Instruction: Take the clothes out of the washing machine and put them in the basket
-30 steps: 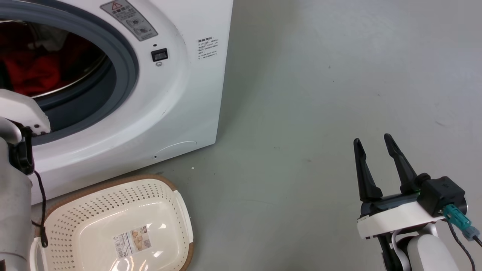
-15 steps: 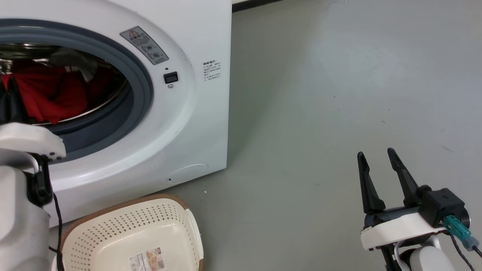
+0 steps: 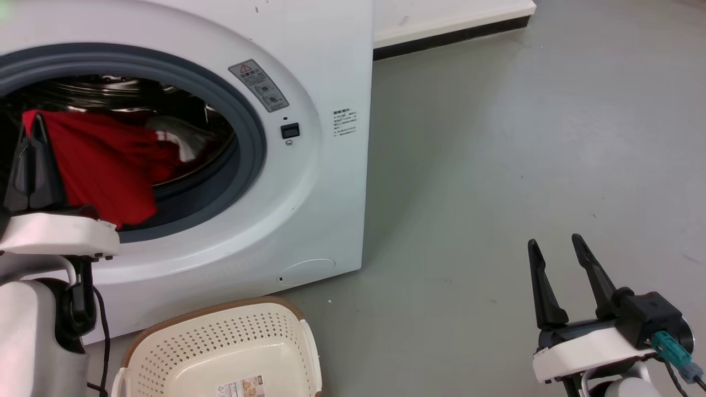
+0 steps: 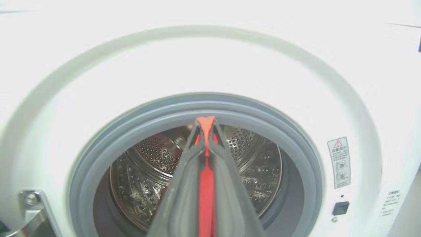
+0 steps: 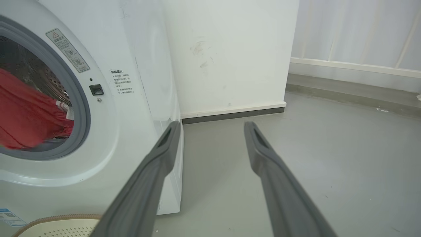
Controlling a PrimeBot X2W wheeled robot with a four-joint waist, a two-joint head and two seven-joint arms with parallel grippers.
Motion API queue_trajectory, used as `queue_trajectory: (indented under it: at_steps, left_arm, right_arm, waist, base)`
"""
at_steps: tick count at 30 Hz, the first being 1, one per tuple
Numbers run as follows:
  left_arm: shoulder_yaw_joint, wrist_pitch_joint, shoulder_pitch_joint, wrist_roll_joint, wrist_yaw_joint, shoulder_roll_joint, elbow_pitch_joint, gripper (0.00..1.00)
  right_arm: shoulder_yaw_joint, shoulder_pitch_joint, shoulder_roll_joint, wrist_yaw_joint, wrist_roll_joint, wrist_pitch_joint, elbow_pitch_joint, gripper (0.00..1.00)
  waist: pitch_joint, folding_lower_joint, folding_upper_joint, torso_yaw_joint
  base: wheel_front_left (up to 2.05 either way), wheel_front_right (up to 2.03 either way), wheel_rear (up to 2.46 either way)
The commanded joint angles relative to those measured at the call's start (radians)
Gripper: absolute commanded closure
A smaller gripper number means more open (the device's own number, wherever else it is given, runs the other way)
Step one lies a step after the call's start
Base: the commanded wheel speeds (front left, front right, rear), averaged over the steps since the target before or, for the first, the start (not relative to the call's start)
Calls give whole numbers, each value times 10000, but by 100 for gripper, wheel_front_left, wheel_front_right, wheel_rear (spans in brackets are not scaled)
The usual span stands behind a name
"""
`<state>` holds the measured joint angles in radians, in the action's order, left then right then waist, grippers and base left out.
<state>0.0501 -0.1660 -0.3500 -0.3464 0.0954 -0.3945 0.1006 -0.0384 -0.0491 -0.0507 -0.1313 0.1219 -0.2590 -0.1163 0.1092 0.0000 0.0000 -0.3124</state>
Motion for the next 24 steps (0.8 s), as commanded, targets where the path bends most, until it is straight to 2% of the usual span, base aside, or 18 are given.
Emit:
queue_trajectory:
  at_steps: [1,11,24]
  left_arm:
    - [-45,213,216,77,107,-14,-650,100]
    - [-427,1111,347,182,344,-8,-3469,100]
    - [-970,1275,622,399,574,261,-6156,100]
  right_arm:
    - [51,147,10,10,-39,26,84,0]
    - [40,375,10,9,-118,182,287,0]
    - [37,546,10,9,-327,524,643,0]
  waist:
    - [-110,0,0,176]
    - [-387,0,0,909]
    - [-582,0,0,1917]
  base:
    - [0,0,0]
    - [0,0,0]
    - [0,0,0]
